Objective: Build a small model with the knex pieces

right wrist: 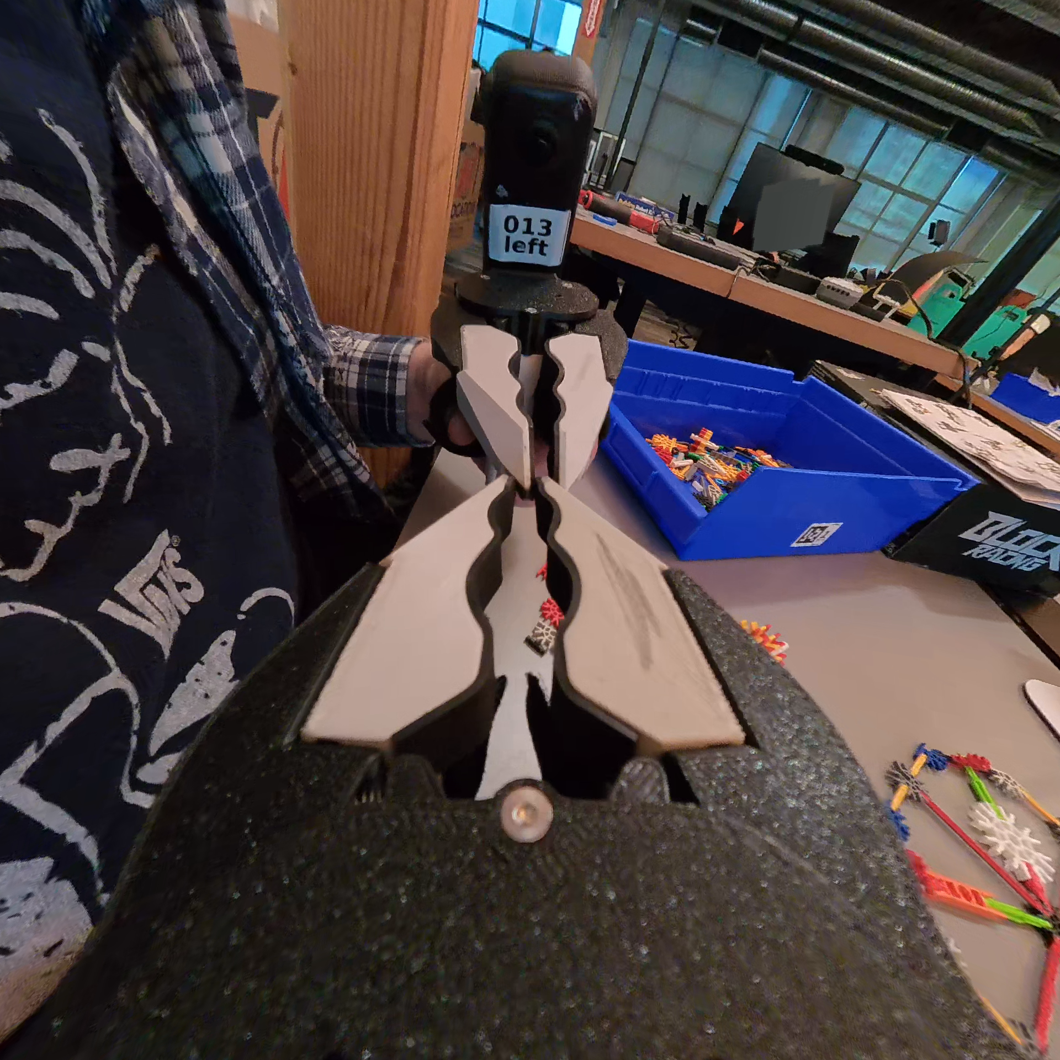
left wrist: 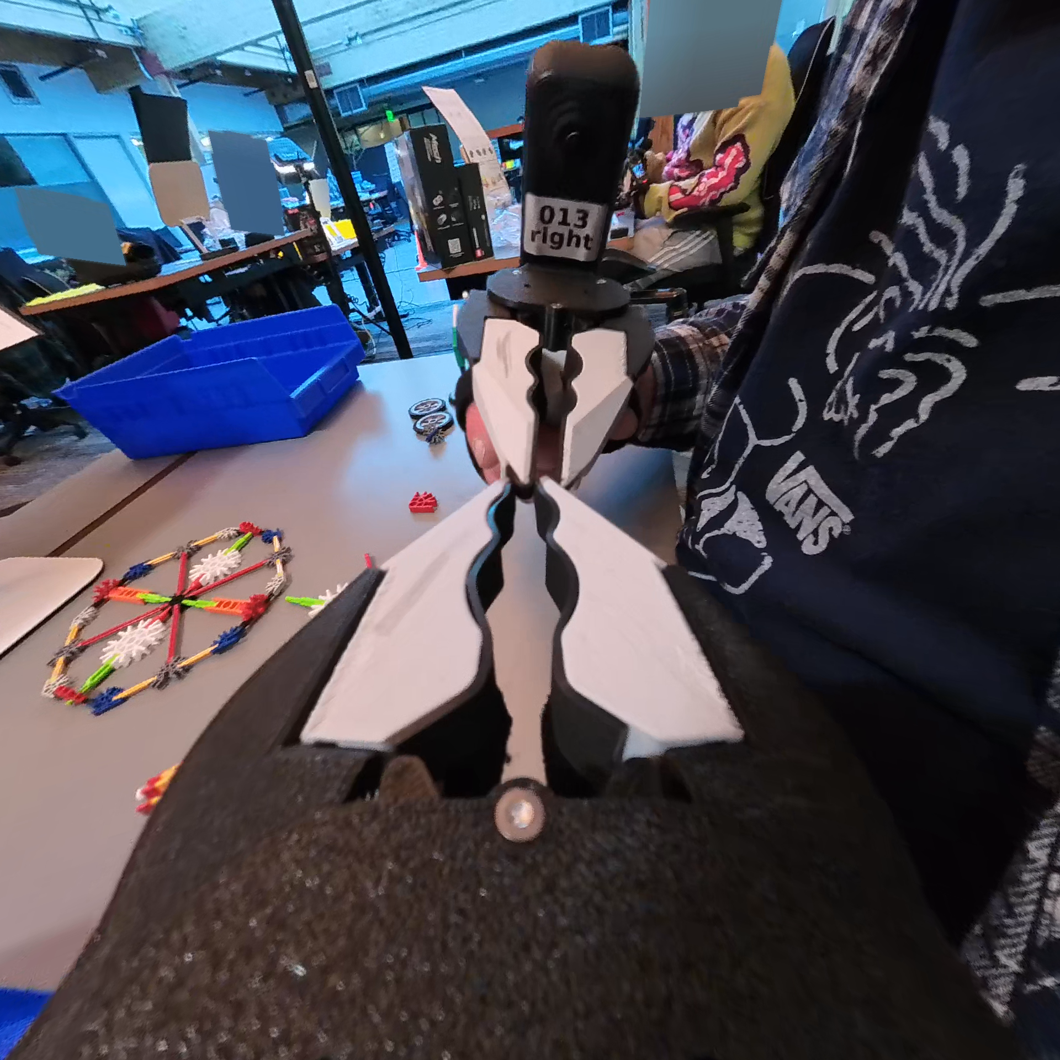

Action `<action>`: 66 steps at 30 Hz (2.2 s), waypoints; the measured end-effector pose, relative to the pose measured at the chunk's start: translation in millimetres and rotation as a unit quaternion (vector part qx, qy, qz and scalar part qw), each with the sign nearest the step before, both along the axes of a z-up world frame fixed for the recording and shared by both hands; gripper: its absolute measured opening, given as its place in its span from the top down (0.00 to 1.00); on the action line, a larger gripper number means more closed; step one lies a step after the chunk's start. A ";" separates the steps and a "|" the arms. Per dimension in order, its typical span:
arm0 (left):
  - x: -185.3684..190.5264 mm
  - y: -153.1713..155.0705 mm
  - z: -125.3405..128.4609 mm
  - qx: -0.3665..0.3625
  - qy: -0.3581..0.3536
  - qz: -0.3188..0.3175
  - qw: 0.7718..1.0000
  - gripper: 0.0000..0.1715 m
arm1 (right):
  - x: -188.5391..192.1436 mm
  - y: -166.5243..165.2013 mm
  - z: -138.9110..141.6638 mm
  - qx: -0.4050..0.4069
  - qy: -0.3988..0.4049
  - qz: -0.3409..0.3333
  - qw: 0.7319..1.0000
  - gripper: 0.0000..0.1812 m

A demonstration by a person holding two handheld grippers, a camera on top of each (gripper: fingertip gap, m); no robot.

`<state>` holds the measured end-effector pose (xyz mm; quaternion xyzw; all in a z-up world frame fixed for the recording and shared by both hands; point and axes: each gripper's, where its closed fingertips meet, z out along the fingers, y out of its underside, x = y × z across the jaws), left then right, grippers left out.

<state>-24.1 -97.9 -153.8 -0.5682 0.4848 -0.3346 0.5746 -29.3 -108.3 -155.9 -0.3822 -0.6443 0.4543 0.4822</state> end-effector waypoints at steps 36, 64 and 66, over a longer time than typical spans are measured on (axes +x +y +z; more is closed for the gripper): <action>9.7 -33.2 -12.8 -0.020 0.042 -0.080 0.996 0.97 | 3.6 -32.6 -9.7 -0.027 -0.042 0.089 0.995 0.99; -68.0 32.4 -114.8 -0.077 0.312 0.126 0.939 0.87 | 8.0 10.6 -52.9 -0.014 -0.137 -0.025 0.990 0.96; -71.3 34.4 -123.3 -0.086 0.328 0.130 0.932 0.87 | 8.2 11.0 -55.1 -0.016 -0.141 -0.026 0.990 0.96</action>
